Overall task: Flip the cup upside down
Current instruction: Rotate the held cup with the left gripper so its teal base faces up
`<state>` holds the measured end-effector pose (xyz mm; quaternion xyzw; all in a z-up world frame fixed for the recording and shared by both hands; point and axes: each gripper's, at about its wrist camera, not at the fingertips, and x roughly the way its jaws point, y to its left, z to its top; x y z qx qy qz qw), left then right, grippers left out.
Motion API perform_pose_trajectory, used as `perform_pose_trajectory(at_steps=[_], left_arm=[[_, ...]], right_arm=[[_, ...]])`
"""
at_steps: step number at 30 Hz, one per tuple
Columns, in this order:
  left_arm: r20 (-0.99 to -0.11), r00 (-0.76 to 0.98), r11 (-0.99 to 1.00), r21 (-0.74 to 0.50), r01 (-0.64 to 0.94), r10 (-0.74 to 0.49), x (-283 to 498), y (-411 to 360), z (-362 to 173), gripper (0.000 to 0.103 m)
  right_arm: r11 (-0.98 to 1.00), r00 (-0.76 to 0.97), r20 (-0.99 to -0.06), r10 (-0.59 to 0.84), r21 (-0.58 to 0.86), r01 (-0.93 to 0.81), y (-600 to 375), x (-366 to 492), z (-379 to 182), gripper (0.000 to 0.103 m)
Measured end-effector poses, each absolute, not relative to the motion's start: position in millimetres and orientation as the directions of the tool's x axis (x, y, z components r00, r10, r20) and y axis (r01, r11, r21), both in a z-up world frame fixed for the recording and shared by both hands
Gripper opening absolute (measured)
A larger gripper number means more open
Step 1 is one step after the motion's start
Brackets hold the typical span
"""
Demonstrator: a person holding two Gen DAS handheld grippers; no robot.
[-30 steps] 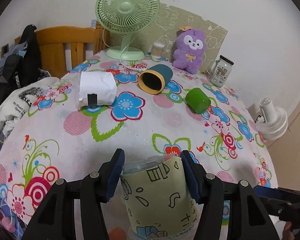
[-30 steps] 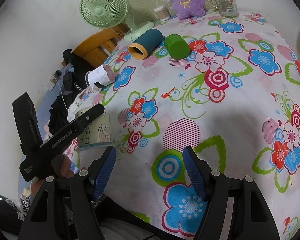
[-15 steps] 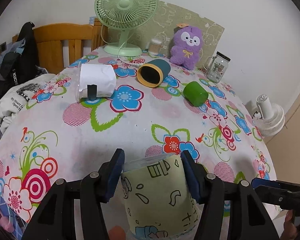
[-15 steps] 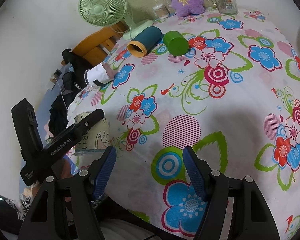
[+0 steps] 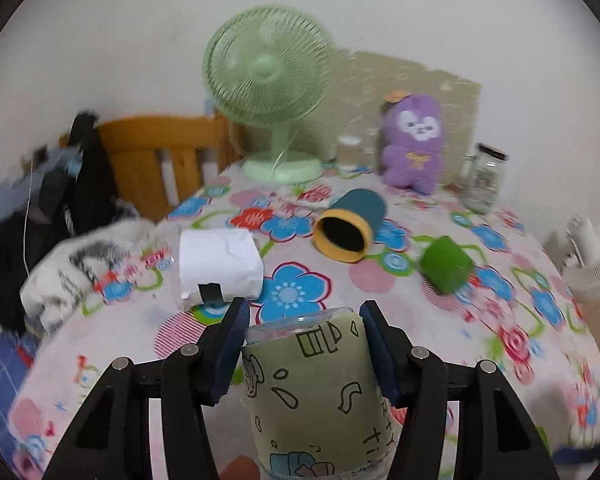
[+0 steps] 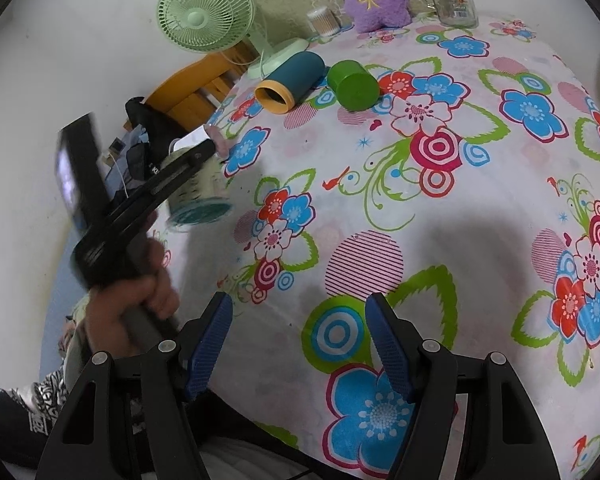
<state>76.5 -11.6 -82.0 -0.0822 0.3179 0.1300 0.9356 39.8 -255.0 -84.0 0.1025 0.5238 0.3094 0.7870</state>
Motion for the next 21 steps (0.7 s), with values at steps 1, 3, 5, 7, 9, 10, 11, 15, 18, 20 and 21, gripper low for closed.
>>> perform_pose_trajectory(at_steps=[1,3,5,7,9,10,11,15,18,20,21], left_arm=[[-0.626,0.755,0.95,-0.071,-0.304,0.195,80.7,-9.9,-86.3,0.059],[-0.608,0.763,0.949,-0.05,-0.313,0.219,81.1,-13.2,-93.1,0.059],[-0.562,0.789,0.954,0.002,-0.299,0.248,74.2,-23.3,-97.0,0.059],[-0.562,0.79,0.958,0.017,-0.285,0.245,67.3,-30.1,-99.2,0.059],[-0.57,0.793,0.964,-0.003,-0.265,0.217,58.6,-33.4,-103.2,0.059],[-0.577,0.789,0.966,-0.003,-0.257,0.208,58.2,-35.7,-101.8,0.059],[-0.584,0.787,0.968,-0.002,-0.25,0.202,54.9,-37.2,-102.9,0.059],[-0.617,0.768,0.975,-0.01,-0.223,0.17,47.6,-39.4,-100.2,0.06],[-0.647,0.749,0.977,-0.028,-0.209,0.142,48.7,-39.1,-97.9,0.061],[-0.672,0.732,0.979,-0.05,-0.199,0.114,50.7,-37.6,-96.8,0.062],[-0.68,0.725,0.979,-0.06,-0.197,0.104,51.6,-36.8,-95.6,0.062]], right_arm=[[0.788,0.259,-0.762,0.593,0.483,-0.381,-255.2,39.7,-84.9,0.072],[0.792,0.257,-0.766,0.589,0.483,-0.374,-256.6,40.4,-87.7,0.072],[0.793,0.256,-0.766,0.589,0.487,-0.366,-258.0,41.7,-89.9,0.072],[0.794,0.254,-0.767,0.589,0.49,-0.361,-258.1,43.3,-91.9,0.072],[0.792,0.251,-0.766,0.592,0.493,-0.361,-256.6,44.7,-93.2,0.072],[0.79,0.249,-0.766,0.593,0.494,-0.363,-255.7,45.2,-93.8,0.072],[0.789,0.245,-0.767,0.594,0.494,-0.365,-254.2,45.8,-94.7,0.072],[0.786,0.235,-0.769,0.594,0.495,-0.37,-250.1,47.8,-97.3,0.072],[0.783,0.232,-0.767,0.598,0.498,-0.373,-248.1,48.7,-97.5,0.072],[0.782,0.233,-0.766,0.599,0.496,-0.377,-247.6,47.7,-96.6,0.072],[0.782,0.234,-0.766,0.599,0.496,-0.378,-247.8,47.2,-96.1,0.072]])
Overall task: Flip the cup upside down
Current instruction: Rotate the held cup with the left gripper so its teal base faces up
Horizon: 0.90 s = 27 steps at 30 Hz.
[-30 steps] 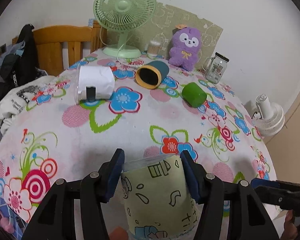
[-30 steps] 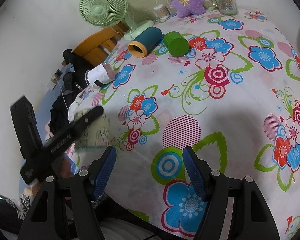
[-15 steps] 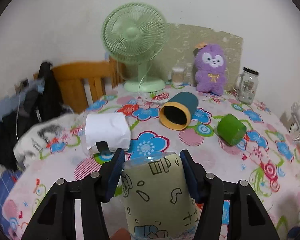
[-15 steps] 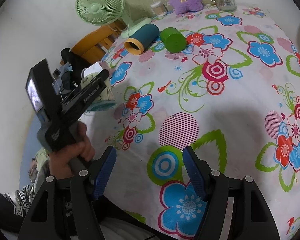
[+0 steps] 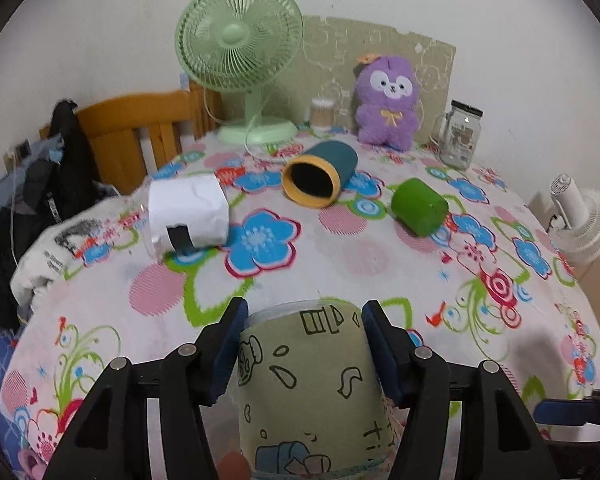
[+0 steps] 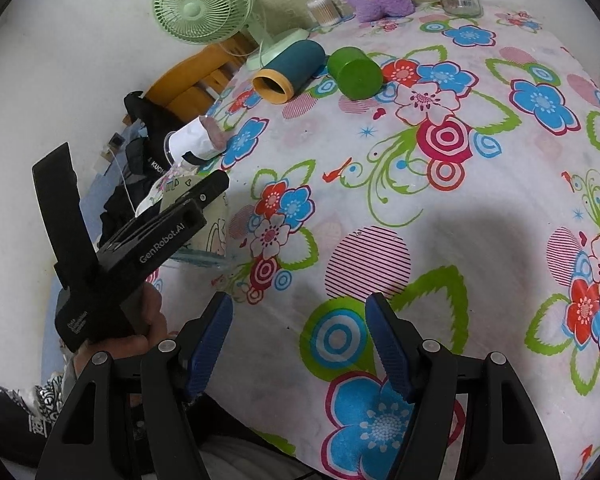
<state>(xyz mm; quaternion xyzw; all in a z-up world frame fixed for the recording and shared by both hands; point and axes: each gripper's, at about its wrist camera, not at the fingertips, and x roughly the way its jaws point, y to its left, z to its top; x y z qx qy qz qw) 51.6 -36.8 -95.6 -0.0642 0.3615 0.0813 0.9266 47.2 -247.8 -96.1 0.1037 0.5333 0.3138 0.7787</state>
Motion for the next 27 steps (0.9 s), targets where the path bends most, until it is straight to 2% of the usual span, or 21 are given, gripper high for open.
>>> perform_pose_trajectory(at_steps=[2,6,10,13,16,19,21,23,27], left_arm=[[-0.681,0.726,0.979,-0.07,-0.189,0.092,52.2,-36.4,-92.1,0.065],[-0.687,0.724,0.982,-0.087,-0.169,0.064,51.0,-33.6,-79.6,0.082],[-0.752,0.653,0.974,-0.205,-0.099,-0.092,56.2,-18.6,-64.5,0.097],[-0.804,0.572,0.964,-0.254,-0.08,-0.164,73.6,-4.6,-60.2,0.102],[-0.864,0.473,0.965,-0.247,-0.092,-0.176,95.7,5.4,-71.7,0.103],[-0.886,0.399,0.944,-0.306,-0.126,-0.234,114.9,14.8,-91.0,0.096],[-0.896,0.349,0.928,-0.342,-0.151,-0.274,122.6,17.1,-104.4,0.084],[-0.899,0.323,0.923,-0.356,-0.147,-0.296,127.4,15.1,-111.6,0.079],[-0.904,0.291,0.925,-0.36,-0.121,-0.314,131.8,6.5,-120.3,0.058]], right_arm=[[0.782,0.236,-0.765,0.599,0.495,-0.379,-248.7,46.0,-95.2,0.072],[0.787,0.246,-0.765,0.595,0.493,-0.372,-252.8,44.3,-93.8,0.072],[0.787,0.247,-0.763,0.597,0.497,-0.365,-256.2,43.4,-94.4,0.072],[0.784,0.244,-0.76,0.602,0.503,-0.364,-255.9,43.7,-95.6,0.072],[0.778,0.239,-0.757,0.608,0.509,-0.367,-254.0,44.5,-98.0,0.072],[0.779,0.23,-0.762,0.606,0.51,-0.364,-252.2,45.7,-101.7,0.072],[0.781,0.227,-0.765,0.603,0.509,-0.36,-252.5,46.3,-103.7,0.072],[0.783,0.227,-0.766,0.602,0.51,-0.356,-254.1,46.4,-104.8,0.072],[0.787,0.232,-0.767,0.598,0.508,-0.349,-256.5,47.2,-105.0,0.072]])
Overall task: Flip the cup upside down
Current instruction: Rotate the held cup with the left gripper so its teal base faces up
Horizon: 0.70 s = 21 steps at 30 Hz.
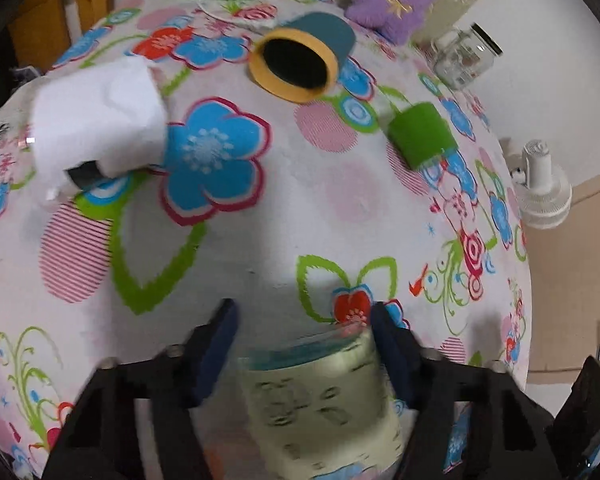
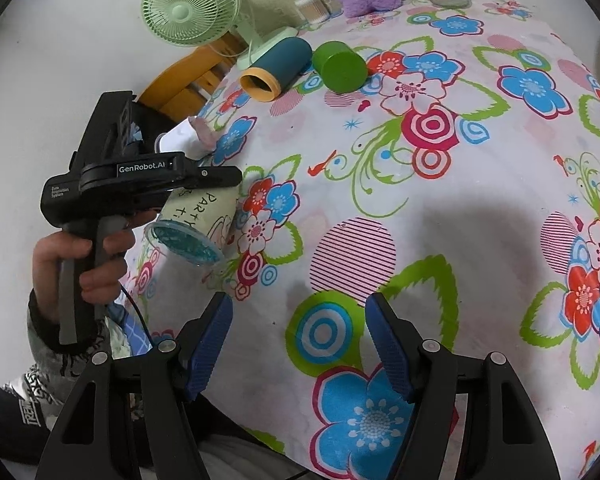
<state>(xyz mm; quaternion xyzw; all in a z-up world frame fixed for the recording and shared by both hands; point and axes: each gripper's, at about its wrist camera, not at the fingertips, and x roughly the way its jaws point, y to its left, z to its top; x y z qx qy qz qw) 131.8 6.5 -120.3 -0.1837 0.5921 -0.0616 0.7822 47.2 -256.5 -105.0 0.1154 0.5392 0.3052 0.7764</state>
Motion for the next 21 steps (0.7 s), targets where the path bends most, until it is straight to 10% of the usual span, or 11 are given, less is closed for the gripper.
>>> perform_pose_trajectory(at_steps=[6,12,21], left_arm=[[-0.832,0.49,0.933,-0.348,-0.094,-0.261,125.7,9.2,-85.7,0.056],[-0.492,0.868,0.975,-0.149,-0.167,0.073,83.9,-3.3,-53.3,0.057],[-0.515,0.843,0.986,0.034,-0.161,0.155,67.6,-40.5,-92.0,0.057]], right_arm=[[0.781,0.222,-0.769,0.599,0.5,-0.375,-248.4,45.5,-105.2,0.072],[0.776,0.209,-0.772,0.6,0.498,-0.388,-238.7,46.9,-110.8,0.072],[0.773,0.208,-0.772,0.601,0.494,-0.398,-239.8,41.4,-109.4,0.072]])
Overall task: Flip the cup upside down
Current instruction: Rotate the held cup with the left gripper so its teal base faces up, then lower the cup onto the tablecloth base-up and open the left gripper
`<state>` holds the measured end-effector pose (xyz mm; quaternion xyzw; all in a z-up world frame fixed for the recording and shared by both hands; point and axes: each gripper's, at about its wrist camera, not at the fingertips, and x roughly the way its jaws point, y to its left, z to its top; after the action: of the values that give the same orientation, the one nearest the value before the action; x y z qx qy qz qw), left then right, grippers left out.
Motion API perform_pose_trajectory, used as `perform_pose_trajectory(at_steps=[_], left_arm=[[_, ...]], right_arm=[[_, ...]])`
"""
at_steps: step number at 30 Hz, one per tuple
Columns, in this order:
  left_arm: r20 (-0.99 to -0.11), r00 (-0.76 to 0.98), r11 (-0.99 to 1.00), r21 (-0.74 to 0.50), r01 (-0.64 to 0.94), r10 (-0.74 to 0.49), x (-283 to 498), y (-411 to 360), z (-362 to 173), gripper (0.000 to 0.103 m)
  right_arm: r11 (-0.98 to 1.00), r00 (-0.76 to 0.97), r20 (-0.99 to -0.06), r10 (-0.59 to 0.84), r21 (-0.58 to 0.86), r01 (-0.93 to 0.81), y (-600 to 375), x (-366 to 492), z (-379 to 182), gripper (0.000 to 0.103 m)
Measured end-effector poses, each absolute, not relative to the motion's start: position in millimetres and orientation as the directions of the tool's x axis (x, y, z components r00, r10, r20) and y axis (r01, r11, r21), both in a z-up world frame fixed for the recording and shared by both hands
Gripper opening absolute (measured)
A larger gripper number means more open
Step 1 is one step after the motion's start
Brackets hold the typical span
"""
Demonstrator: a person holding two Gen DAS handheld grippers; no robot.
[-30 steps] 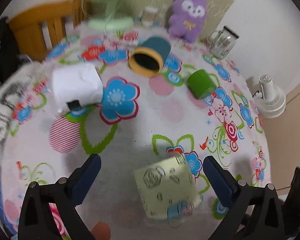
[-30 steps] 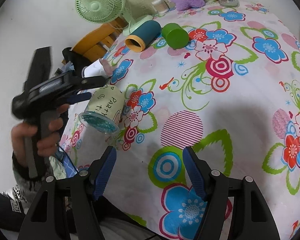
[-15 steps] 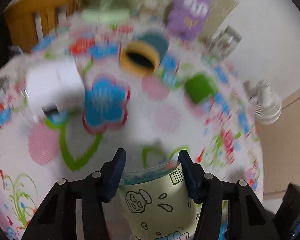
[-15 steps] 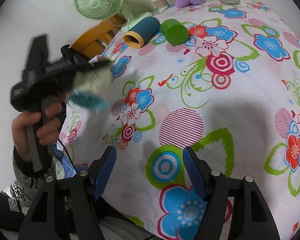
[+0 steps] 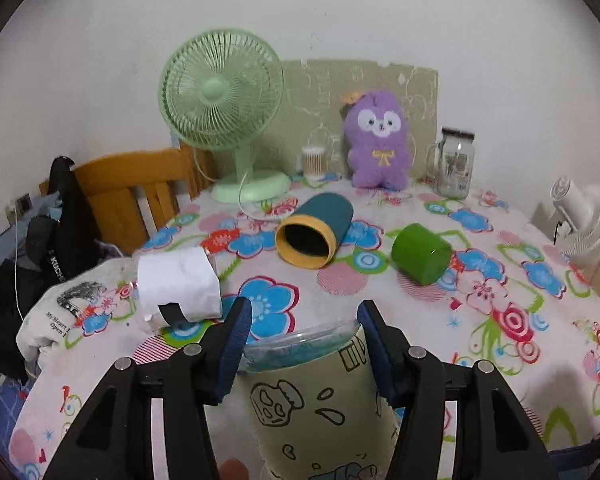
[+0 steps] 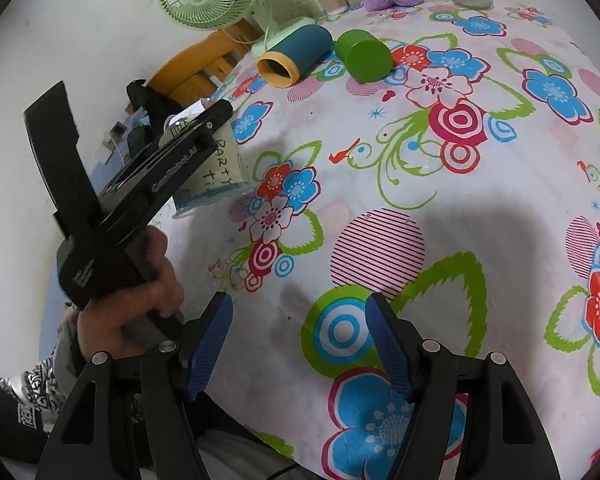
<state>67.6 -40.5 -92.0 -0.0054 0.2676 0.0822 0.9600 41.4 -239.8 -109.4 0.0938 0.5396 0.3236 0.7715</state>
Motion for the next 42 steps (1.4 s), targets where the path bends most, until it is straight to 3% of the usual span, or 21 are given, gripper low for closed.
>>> perform_pose_trajectory(at_steps=[13,17,23,27,42], left_arm=[[-0.574,0.809,0.991,0.045,-0.123,0.126,54.7,-51.8,-90.5,0.058],[-0.615,0.781,0.993,0.028,-0.119,0.111,50.0,-51.4,-93.2,0.068],[-0.651,0.757,0.996,-0.006,-0.09,0.064,42.7,-51.6,-97.2,0.091],[-0.647,0.761,0.996,-0.033,-0.088,0.045,37.2,-48.3,-89.6,0.096],[-0.643,0.766,0.99,-0.107,-0.089,0.0,26.1,-32.5,-76.2,0.098]], right_arm=[[0.765,0.206,-0.765,0.61,0.502,-0.402,-239.2,40.2,-110.4,0.072],[0.765,0.206,-0.764,0.611,0.504,-0.402,-239.2,41.1,-111.3,0.072],[0.762,0.201,-0.766,0.611,0.499,-0.413,-234.8,40.7,-110.1,0.072],[0.762,0.205,-0.766,0.609,0.494,-0.42,-231.7,41.1,-106.8,0.072],[0.759,0.207,-0.77,0.604,0.476,-0.444,-224.0,39.5,-100.4,0.072]])
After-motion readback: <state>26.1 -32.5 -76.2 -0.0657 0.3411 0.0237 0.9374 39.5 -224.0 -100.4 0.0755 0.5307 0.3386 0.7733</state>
